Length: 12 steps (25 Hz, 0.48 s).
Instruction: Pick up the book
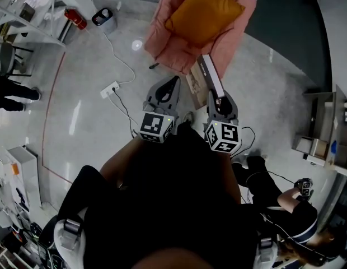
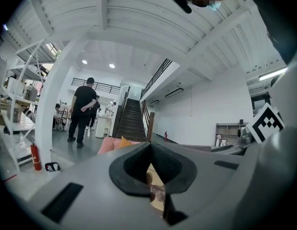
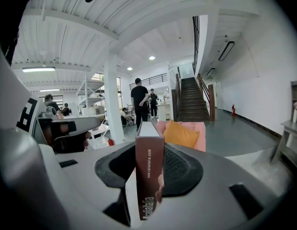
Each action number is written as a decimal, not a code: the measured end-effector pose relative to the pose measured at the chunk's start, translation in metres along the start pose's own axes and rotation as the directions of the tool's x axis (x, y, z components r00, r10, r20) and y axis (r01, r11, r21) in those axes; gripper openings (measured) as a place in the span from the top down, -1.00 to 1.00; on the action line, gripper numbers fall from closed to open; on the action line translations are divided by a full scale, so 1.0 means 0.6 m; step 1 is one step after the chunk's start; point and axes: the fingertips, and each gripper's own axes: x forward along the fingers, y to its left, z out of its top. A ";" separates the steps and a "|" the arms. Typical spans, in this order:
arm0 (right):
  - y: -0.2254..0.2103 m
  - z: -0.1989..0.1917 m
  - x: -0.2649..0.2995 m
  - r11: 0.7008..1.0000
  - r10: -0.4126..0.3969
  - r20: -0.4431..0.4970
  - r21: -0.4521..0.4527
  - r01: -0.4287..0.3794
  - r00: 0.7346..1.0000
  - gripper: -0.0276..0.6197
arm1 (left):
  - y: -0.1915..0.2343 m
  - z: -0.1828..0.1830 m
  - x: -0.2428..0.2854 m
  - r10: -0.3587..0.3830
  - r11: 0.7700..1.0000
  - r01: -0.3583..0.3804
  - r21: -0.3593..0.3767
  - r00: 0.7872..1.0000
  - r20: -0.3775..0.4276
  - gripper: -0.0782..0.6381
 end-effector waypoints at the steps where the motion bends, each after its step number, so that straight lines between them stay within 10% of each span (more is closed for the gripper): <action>1: -0.001 -0.001 0.000 1.000 -0.001 -0.002 -0.004 0.001 1.000 0.46 | -0.001 -0.001 0.002 0.000 1.000 0.000 0.000 1.000 0.000 0.76; 12: -0.006 0.002 0.013 1.000 0.015 -0.018 -0.007 -0.015 1.000 0.46 | 0.001 0.002 0.016 0.001 1.000 -0.001 0.000 1.000 -0.007 0.76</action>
